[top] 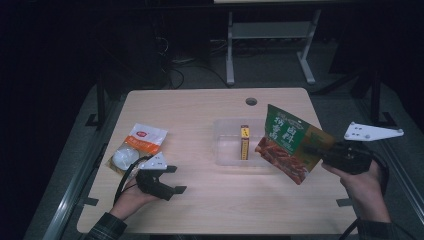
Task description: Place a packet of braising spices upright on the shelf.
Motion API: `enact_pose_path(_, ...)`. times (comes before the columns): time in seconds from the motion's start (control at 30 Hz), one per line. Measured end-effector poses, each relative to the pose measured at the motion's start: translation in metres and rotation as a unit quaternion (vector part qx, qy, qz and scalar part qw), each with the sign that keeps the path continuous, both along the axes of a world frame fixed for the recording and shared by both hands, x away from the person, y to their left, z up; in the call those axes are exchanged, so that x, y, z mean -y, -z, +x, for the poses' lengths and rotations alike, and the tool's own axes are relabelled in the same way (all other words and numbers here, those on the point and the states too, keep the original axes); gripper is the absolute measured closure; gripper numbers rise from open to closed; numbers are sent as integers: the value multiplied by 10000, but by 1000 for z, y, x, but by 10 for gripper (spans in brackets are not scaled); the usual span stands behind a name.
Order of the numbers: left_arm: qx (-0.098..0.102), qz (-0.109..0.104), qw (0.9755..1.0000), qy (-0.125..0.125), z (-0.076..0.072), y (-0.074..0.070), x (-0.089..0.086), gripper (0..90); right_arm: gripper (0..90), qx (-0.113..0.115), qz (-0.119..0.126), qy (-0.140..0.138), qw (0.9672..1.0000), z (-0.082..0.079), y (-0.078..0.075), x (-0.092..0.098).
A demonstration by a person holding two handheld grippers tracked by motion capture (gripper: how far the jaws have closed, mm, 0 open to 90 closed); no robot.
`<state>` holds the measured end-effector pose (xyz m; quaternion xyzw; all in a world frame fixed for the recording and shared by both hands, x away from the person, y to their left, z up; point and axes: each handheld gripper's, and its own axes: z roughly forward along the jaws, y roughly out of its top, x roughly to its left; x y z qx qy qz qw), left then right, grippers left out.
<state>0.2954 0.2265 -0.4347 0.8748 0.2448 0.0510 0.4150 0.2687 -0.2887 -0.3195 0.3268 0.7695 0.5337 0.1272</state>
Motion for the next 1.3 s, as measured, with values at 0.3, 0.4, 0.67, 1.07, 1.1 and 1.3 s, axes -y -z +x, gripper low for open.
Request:
enact_pose_path(0.3,-9,46,10000,20,-1,1,2,170,895,92,-17,282,9996,26,-8,-7)
enact_pose_path(0.4,-22,45,10000,44,-1,1,2,170,895,115,10,368,9993,36,-10,-11)
enact_pose_path(0.67,-34,65,10000,43,-2,2,3,170,895,241,-21,521,9983,58,-15,-24)
enact_pose_path(1.07,5,164,9998,126,-2,3,6,170,895,268,59,701,9972,84,-12,-35)
enact_pose_path(1.1,7,165,9998,127,-2,3,6,170,895,270,61,697,9972,85,-11,-35)
enact_pose_path(1.3,-10,130,9999,101,-3,3,6,170,895,229,-34,742,9970,90,-5,-36)
